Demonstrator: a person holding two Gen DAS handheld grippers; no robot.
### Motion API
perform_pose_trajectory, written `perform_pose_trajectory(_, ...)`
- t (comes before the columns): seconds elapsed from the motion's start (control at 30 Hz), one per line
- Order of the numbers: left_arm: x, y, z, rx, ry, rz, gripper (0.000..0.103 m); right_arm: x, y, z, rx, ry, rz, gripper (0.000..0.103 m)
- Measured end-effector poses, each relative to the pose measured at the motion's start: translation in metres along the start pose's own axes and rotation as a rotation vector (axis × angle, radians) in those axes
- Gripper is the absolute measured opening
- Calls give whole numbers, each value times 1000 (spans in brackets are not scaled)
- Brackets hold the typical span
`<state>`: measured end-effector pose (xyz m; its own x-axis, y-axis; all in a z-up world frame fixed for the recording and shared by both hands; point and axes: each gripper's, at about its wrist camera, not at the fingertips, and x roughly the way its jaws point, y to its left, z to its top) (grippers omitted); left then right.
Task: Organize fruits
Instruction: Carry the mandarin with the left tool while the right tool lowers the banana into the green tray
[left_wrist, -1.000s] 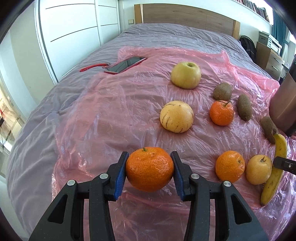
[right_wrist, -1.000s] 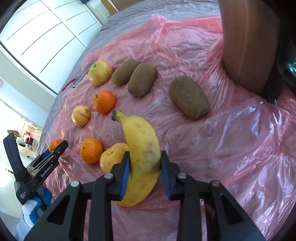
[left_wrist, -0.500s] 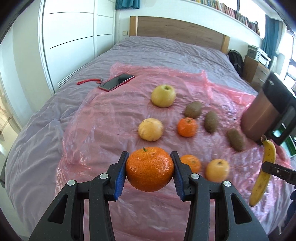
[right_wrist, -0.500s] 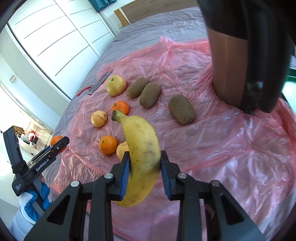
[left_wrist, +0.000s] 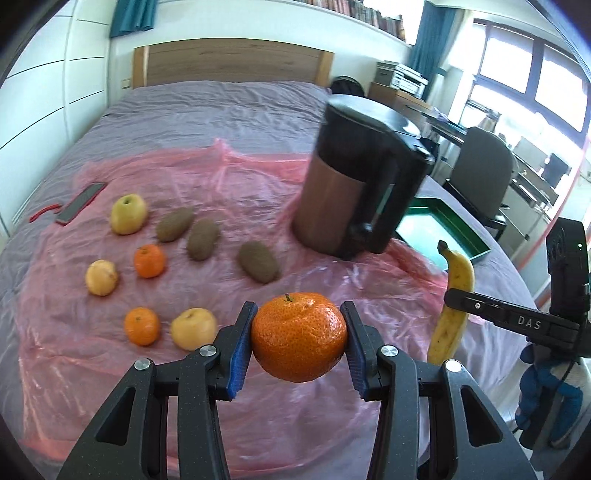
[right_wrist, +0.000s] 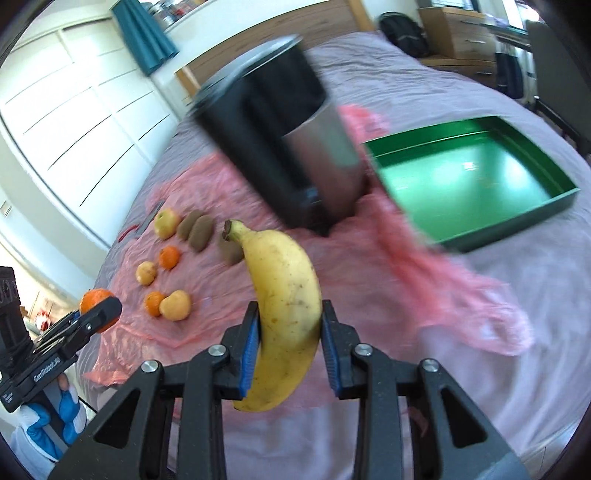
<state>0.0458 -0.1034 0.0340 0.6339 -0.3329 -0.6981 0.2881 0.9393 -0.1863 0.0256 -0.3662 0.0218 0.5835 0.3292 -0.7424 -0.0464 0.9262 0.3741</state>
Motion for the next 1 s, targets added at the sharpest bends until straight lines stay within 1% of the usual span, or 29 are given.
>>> perform_pose_trajectory(0.17,29,-74,29,73,20,-101,40,-28,-54,26,40,-57,-78,0)
perform_pose_trajectory(0.3,63,-132,63,121,22,-158,40,-41,-95,63,32,-101,-143,0)
perform_pose_trajectory(0.4,100,-170,94,143,22,-180,40,-38,-125,100,5,-116,-193,0)
perform_pose_trajectory(0.5,145,-195,123,142,25,-165,40,-28,-152,133,-15,-121,-232,0)
perform_pose_trajectory(0.63,202,-217,150,148,8,-130,40,-3,-183,167,-34,-108,-264,0)
perform_pose_trajectory(0.7,224,-223,154,163,12,-109,40,11,-199,177,-37,-95,-278,0)
perform_pose_trajectory(0.77,237,-220,149,171,18,-94,40,27,-209,187,-36,-81,-289,0)
perform_pose_trajectory(0.87,243,-207,132,174,20,-82,40,42,-222,190,-31,-60,-299,0)
perform_pose_trajectory(1.0,257,-202,120,186,30,-77,40,69,-238,194,-23,-7,-317,0)
